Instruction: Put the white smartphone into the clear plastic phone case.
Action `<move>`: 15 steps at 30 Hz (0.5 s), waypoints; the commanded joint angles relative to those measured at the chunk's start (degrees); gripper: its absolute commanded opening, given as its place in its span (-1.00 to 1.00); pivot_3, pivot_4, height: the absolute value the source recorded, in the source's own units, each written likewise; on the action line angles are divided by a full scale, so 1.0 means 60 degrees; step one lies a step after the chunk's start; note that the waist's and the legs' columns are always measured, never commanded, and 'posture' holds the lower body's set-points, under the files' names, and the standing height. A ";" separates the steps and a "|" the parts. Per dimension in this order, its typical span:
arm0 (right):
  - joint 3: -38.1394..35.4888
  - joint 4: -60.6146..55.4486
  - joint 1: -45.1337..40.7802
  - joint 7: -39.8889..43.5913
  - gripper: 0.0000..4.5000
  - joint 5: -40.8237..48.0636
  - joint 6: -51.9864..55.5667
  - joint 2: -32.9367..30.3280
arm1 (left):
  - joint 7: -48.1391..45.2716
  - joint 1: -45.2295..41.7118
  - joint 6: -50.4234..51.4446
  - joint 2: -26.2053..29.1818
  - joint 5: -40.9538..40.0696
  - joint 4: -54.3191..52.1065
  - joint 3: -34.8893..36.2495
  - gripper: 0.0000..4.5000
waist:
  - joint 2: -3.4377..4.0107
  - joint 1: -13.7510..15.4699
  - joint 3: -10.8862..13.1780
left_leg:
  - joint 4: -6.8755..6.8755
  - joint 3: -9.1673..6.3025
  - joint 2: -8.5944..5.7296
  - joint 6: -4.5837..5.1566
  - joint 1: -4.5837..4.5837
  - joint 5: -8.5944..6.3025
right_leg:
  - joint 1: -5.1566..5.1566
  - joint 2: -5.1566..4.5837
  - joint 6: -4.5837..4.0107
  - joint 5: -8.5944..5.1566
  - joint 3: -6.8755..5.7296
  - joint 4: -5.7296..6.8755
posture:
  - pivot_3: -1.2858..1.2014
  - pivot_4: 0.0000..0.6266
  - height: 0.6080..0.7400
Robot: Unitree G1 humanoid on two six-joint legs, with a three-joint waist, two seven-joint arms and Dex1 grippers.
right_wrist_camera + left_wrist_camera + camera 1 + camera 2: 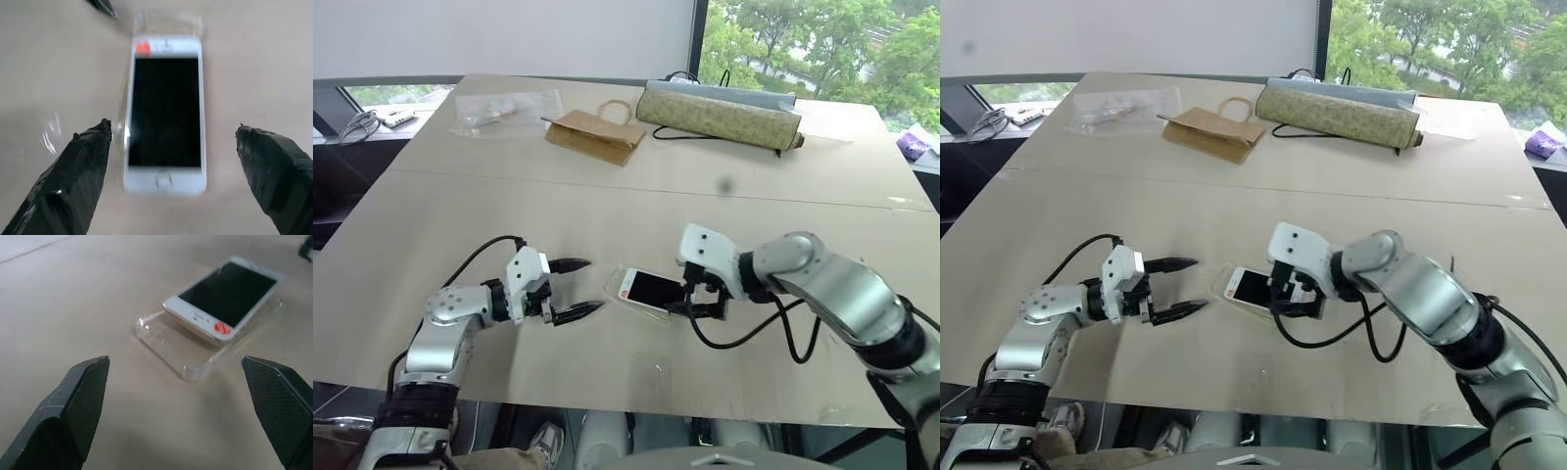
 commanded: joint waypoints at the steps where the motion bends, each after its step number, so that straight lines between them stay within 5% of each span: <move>1: -0.0318 -0.0723 0.0488 -0.0193 0.93 0.0028 -0.0333 -0.0494 | -0.0019 -0.0168 -0.0655 0.0003 0.0350 0.0070 -0.0230 1.00 | 0.0000 -0.0002 0.0000 | 0.0000 -0.0002 0.0001 0.0026 0.0000 -0.0015 | -0.0001 0.0000 0.0000 0.0000 -0.0001 0.0001 | 0.03 -0.52 1.00; 15: -0.0641 -0.1405 0.2553 -0.1541 0.93 0.0175 -0.0853 -0.0173 | 0.0762 0.0223 -0.0072 -0.0333 0.0570 -0.0582 -0.0737 1.00 | -0.0011 0.0005 -0.0007 | 0.0006 -0.0032 0.0004 0.0031 0.0007 -0.0017 | 0.0007 0.0003 0.0004 -0.0002 -0.0002 0.0011 | 0.03 -0.52 1.00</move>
